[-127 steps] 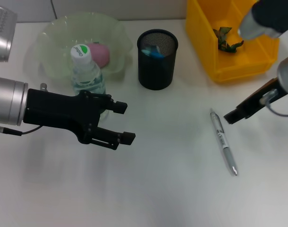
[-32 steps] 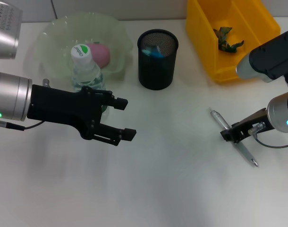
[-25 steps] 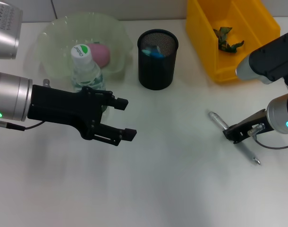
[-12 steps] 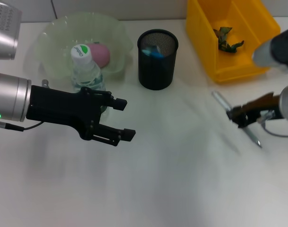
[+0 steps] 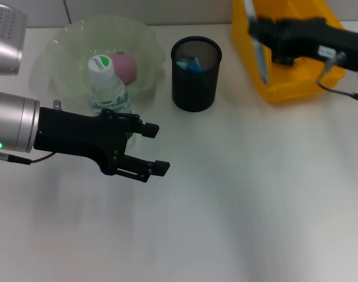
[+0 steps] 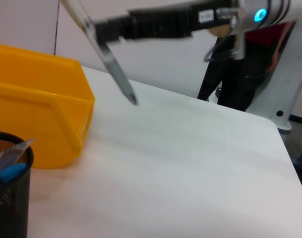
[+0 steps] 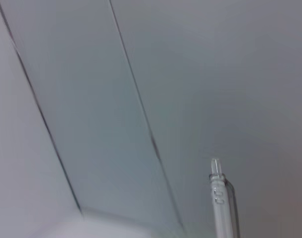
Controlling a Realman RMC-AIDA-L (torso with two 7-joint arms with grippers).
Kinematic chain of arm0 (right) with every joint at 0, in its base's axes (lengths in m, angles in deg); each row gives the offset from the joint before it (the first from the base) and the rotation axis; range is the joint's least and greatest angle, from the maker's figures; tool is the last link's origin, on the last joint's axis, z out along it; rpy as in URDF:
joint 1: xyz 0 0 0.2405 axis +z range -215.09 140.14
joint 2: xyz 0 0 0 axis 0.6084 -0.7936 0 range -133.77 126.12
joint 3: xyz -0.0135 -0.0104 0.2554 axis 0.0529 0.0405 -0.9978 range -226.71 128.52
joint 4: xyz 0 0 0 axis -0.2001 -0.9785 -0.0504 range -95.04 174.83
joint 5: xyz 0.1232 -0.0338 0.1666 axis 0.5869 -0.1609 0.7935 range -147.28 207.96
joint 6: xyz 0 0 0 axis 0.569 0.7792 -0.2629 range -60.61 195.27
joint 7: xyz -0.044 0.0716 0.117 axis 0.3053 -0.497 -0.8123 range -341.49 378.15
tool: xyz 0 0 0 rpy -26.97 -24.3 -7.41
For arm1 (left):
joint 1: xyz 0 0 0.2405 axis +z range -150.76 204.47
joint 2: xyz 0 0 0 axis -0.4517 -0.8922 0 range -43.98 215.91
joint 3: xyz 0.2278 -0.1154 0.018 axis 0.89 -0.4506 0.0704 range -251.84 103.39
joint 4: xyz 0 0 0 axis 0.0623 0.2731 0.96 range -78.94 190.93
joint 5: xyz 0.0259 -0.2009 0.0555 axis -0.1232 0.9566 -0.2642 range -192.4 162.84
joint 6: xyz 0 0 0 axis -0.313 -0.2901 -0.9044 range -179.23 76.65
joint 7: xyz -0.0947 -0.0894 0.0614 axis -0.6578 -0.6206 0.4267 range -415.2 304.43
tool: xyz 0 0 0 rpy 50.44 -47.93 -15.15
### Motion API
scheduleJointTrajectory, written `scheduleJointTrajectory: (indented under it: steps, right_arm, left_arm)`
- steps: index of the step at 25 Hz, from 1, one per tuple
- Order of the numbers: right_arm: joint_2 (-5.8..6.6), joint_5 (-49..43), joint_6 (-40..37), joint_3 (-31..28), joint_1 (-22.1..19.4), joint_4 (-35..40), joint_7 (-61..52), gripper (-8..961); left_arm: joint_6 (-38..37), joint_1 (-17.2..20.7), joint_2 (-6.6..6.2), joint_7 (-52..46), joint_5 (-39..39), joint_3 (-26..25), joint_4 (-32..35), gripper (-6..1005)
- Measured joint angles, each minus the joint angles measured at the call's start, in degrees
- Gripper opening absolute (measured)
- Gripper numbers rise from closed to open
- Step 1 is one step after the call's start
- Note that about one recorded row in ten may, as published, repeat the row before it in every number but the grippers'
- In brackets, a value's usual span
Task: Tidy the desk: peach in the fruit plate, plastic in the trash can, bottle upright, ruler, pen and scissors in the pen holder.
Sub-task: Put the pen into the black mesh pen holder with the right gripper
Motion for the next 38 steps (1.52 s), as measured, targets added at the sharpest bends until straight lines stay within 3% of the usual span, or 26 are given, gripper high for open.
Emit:
scheduleJointTrajectory:
  steps: [1,2,3,6,7,8,12,27,38]
  right_arm:
    - [-0.06,8.14,0.18,-0.04,1.24,-4.53,6.1,125]
    - [0.02,25.15,-1.82,-0.14,5.59,-16.58,20.83,125]
    - [0.02,25.15,-1.82,-0.14,5.59,-16.58,20.83,126]
    - [0.11,43.82,-8.31,-0.81,13.14,-34.65,37.57,127]
    - [0.14,52.51,-13.01,-1.95,19.1,-47.28,45.64,127]
    - [0.14,52.51,-13.01,-1.95,19.1,-47.28,45.64,127]
    - [-0.15,57.64,-14.75,-3.82,27.68,-61.47,55.52,129]
    - [-0.53,57.53,-2.78,1.72,35.36,-63.92,58.47,133]
    - [-0.53,57.52,-0.48,3.86,36.27,-63.97,58.51,137]
  left_arm:
    - [0.0,0.0,0.0,0.0,0.0,0.0,0.0,856]
    - [0.0,0.16,0.12,0.2,0.03,-0.27,-0.04,856]
    - [0.0,0.2,0.19,0.29,0.03,-0.39,-0.04,856]
    - [0.0,0.24,0.4,0.39,0.01,-0.92,-0.06,856]
    - [-0.05,0.25,0.66,0.45,0.0,-1.54,-0.08,856]
    - [-0.05,0.25,0.66,0.45,0.0,-1.54,-0.08,856]
    - [-0.13,0.36,0.69,0.52,0.08,-1.6,-0.11,856]
    - [-0.62,1.04,0.95,0.43,0.24,-2.68,-0.14,856]
    - [-0.69,1.32,1.03,0.35,0.31,-2.69,-0.13,857]
